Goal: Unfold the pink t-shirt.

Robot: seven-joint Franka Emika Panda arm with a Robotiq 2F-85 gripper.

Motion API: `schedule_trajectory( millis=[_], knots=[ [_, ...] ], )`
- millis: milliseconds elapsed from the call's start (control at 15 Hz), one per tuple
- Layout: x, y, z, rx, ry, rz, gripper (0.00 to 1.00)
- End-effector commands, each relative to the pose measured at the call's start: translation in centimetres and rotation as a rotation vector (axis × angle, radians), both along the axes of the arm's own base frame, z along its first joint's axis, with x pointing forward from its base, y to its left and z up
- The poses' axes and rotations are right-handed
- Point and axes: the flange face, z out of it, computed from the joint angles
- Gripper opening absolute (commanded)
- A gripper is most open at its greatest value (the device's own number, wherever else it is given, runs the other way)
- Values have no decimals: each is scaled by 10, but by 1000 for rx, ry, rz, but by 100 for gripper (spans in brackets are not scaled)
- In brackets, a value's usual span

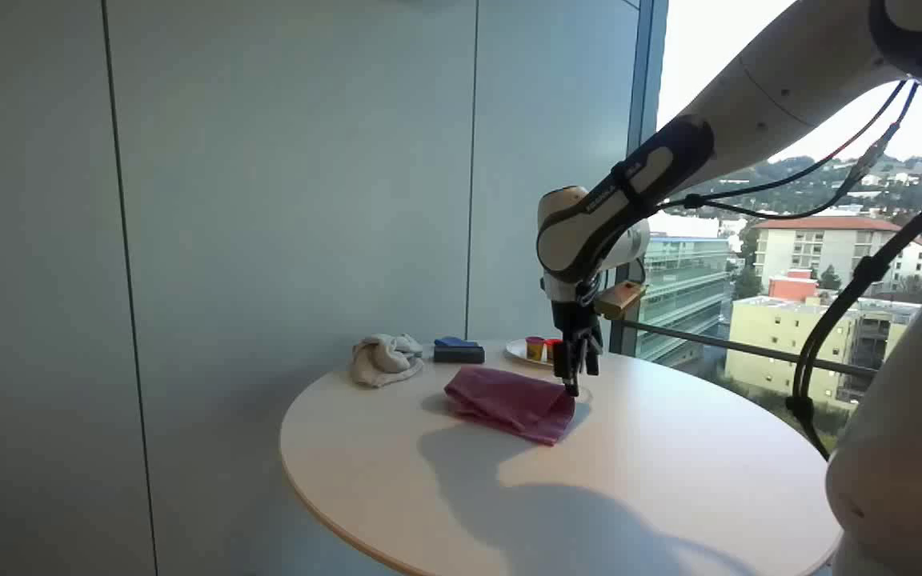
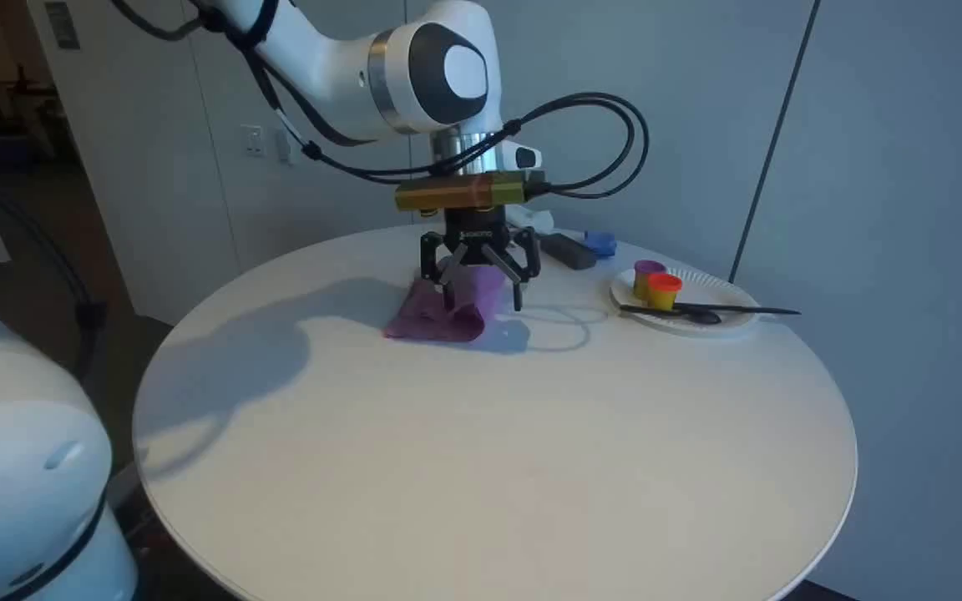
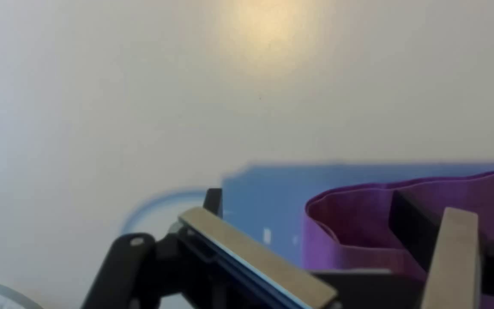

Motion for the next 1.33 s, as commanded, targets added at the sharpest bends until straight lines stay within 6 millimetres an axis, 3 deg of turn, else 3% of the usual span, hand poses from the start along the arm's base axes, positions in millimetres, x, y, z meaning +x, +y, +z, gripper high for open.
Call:
schedule_trajectory(
  millis=[0,267,533,733,933,1267],
  knots=[
    [1,0,2,-1,-4,0,100],
    [2,8,24,-33,-39,48,100],
    [11,38,65,-87,-124,219,100],
    [27,61,91,-35,-208,343,100],
    [49,83,87,97,-220,437,100],
    [79,98,50,129,-98,429,100]
  ],
)
